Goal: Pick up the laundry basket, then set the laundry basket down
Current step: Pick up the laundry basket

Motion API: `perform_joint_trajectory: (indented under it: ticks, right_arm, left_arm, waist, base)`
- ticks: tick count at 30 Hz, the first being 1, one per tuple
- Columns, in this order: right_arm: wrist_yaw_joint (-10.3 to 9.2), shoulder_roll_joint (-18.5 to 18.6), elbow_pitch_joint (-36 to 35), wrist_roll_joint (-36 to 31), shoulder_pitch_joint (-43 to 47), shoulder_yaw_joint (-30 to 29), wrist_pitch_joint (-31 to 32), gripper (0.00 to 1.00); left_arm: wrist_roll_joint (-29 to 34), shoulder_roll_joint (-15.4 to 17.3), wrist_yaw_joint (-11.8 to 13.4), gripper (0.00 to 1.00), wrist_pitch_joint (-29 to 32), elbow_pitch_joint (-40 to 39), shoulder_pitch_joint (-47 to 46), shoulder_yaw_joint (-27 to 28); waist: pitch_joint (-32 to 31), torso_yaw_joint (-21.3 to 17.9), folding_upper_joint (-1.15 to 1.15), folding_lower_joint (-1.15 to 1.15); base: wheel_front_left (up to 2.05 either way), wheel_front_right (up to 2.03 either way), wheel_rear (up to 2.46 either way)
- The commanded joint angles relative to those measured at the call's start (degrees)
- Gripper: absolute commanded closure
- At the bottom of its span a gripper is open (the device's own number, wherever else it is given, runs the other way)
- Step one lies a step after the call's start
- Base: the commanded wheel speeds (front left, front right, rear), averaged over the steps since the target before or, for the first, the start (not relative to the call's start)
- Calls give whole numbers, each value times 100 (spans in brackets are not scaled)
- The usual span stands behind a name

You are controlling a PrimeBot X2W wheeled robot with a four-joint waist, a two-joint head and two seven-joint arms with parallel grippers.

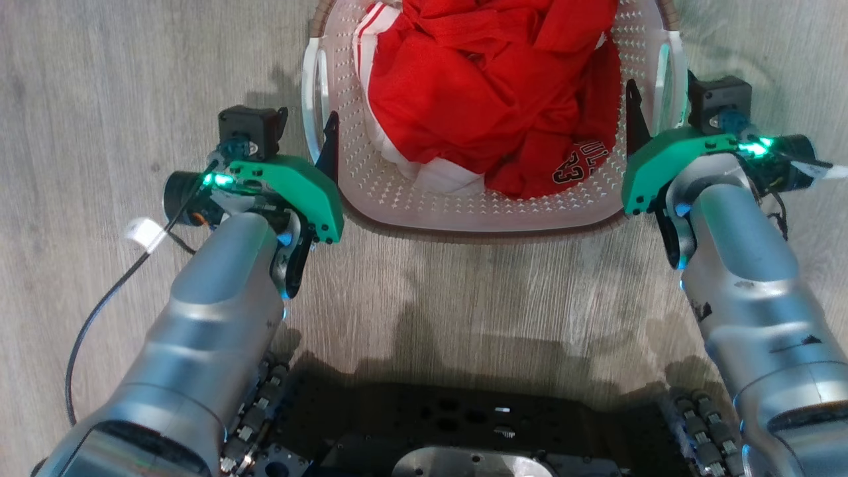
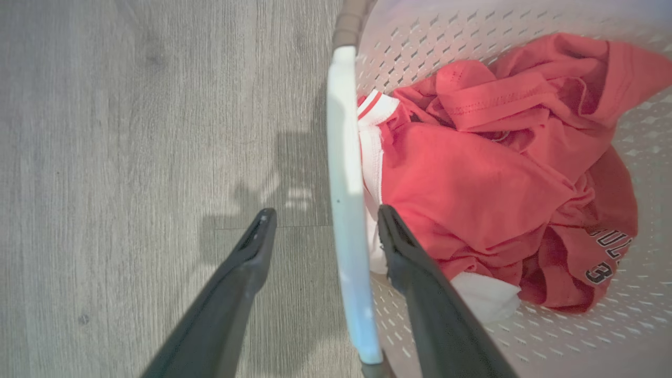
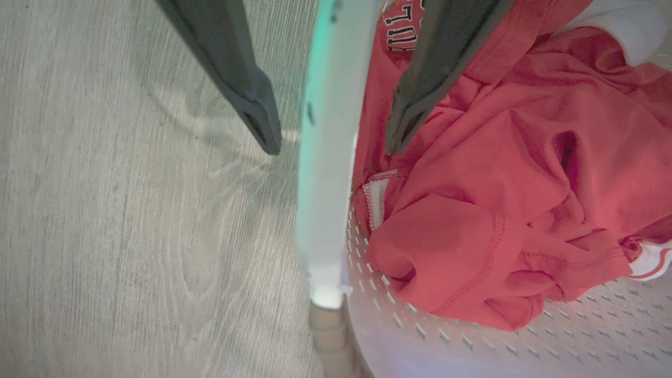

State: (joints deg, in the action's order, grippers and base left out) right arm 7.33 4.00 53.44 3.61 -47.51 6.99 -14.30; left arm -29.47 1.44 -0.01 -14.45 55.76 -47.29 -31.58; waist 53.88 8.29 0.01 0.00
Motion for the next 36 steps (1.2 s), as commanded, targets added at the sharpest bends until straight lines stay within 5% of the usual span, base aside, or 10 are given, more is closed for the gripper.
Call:
perform_joint_trajectory:
  ticks: [1, 8, 9, 11, 12, 14, 16, 36]
  right_arm:
    - [16, -110, 0, 49, 148, 132, -70, 0]
    - [16, -112, 323, 163, -116, 307, -70, 0]
    - [16, -112, 371, 183, -141, 323, -70, 7]
    - [16, -112, 466, 213, -194, 378, -70, 51]
    - [16, -112, 502, 230, -217, 405, -70, 56]
    - [16, -112, 584, 251, -256, 452, -70, 76]
    - [16, -112, 625, 259, -281, 485, -70, 100]
    - [16, -112, 1570, 1493, 256, 1287, 105, 100]
  left_arm:
    - [-80, 143, -2, 0, -55, 7, 57, 44]
    - [-509, 143, 34, 0, -55, 247, -160, -366]
    - [-568, 143, 45, 9, -55, 267, -185, -423]
    - [-682, 143, 76, 52, -55, 301, -233, -545]
    - [-739, 143, 90, 62, -55, 313, -252, -606]
    - [-851, 143, 113, 100, -55, 335, -278, -721]
    - [-938, 143, 132, 100, -55, 346, -300, -825]
    - [-1657, 143, 252, 100, -55, 648, 324, -1438]
  waist:
    - [15, -3, -1, 0]
    - [77, 3, -1, 0]
    - [79, 8, -1, 0]
    - [77, 12, -1, 0]
    - [73, 14, -1, 0]
    - [57, 16, -1, 0]
    - [33, 16, -1, 0]
    - [-1415, -145, -1, 0]
  base:
    - [0, 0, 0]
    - [0, 0, 0]
    - [0, 0, 0]
    - [0, 0, 0]
    - [0, 0, 0]
    - [0, 0, 0]
    - [0, 0, 0]
    - [0, 0, 0]
